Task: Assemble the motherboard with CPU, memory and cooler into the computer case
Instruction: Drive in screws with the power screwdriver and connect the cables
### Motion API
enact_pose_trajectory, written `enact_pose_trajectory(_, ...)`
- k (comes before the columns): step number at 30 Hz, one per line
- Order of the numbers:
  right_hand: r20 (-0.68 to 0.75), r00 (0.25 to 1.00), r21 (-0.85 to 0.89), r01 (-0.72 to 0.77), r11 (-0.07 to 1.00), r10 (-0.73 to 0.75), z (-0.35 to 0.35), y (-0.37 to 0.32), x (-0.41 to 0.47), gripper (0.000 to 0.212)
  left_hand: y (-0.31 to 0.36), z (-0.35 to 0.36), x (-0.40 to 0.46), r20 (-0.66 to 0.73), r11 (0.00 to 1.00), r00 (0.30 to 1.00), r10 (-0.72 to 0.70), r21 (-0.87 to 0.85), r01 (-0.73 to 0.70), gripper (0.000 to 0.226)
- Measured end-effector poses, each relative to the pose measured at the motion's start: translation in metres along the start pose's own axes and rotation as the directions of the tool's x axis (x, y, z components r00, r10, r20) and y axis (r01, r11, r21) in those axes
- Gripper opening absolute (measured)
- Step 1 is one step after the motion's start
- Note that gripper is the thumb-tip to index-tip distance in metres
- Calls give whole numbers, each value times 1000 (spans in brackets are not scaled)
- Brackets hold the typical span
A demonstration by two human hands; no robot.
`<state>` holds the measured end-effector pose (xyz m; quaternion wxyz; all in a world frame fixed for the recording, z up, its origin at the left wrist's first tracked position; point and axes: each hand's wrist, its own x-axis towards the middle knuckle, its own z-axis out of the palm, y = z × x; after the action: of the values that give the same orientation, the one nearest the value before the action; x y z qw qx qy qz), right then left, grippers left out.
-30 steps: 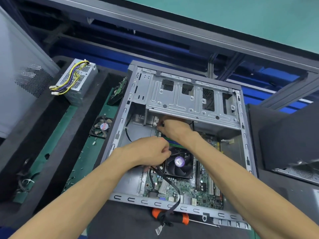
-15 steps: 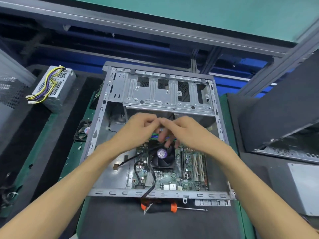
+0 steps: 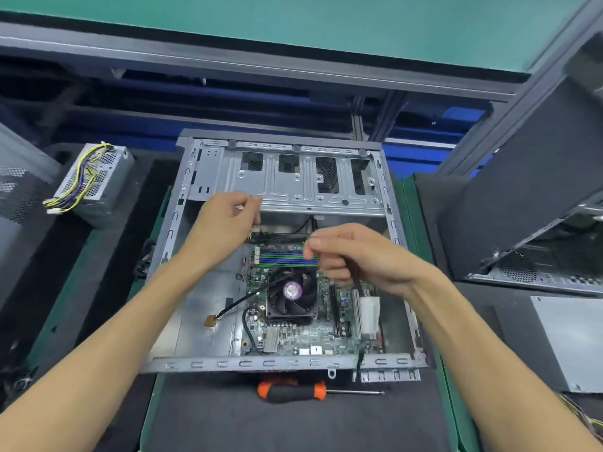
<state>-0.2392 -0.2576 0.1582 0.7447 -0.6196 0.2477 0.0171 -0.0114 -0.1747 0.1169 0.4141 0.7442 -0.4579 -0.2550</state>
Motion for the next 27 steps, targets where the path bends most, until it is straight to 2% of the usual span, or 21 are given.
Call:
enact_pose_trajectory(2, -81, 997, -1, 13, 1000, -13, -10, 0, 1, 26, 0, -1, 1, 43, 1000, 999, 12, 28, -13, 44)
enact_pose_trajectory(6, -53, 992, 83, 120, 989, -116, -19, -9, 1, 24, 6, 0, 3, 118, 1000, 993, -1, 10, 0, 43)
enact_pose_trajectory(10, -50, 988, 20, 150, 988, -149, -24, -20, 1, 28, 10, -4, 5, 86, 999, 996, -10, -37, 13, 45)
enact_pose_trajectory(12, -54, 992, -71, 107, 992, -111, -24, -22, 0, 27, 10, -10, 6, 178, 999, 984, -30, 31, 25, 42)
enact_pose_trajectory(14, 8, 999, -253, 33, 967, -32, -21, -21, -1, 26, 9, -15, 5, 414, 984, 902, -125, 169, 59, 36)
enact_pose_trajectory(16, 126, 990, -453, -1, 892, 64, -12, -18, 0, 25, 5, -15, 3, 586, 937, 764, -270, 343, 68, 28)
enact_pose_trajectory(18, 199, 966, -521, -37, 853, 164, 0, -11, 4, 21, 0, -12, -2, 595, 871, 716, -365, 489, 38, 20)
enact_pose_trajectory(19, 207, 956, -494, -82, 866, 208, 4, -6, 7, 20, -2, -10, -4, 578, 847, 718, -387, 531, 29, 18)
enact_pose_trajectory(21, 187, 946, -411, -168, 896, 263, 9, 3, 11, 26, -5, -5, -8, 558, 817, 729, -398, 576, 5, 28)
enact_pose_trajectory(24, 94, 962, -372, -204, 905, 256, 4, 8, 15, 25, -6, 1, -12, 549, 813, 715, -433, 580, 47, 36)
enact_pose_trajectory(27, -43, 976, -373, -214, 903, 213, -3, 10, 18, 23, -12, 3, -15, 550, 794, 705, -449, 607, 32, 29)
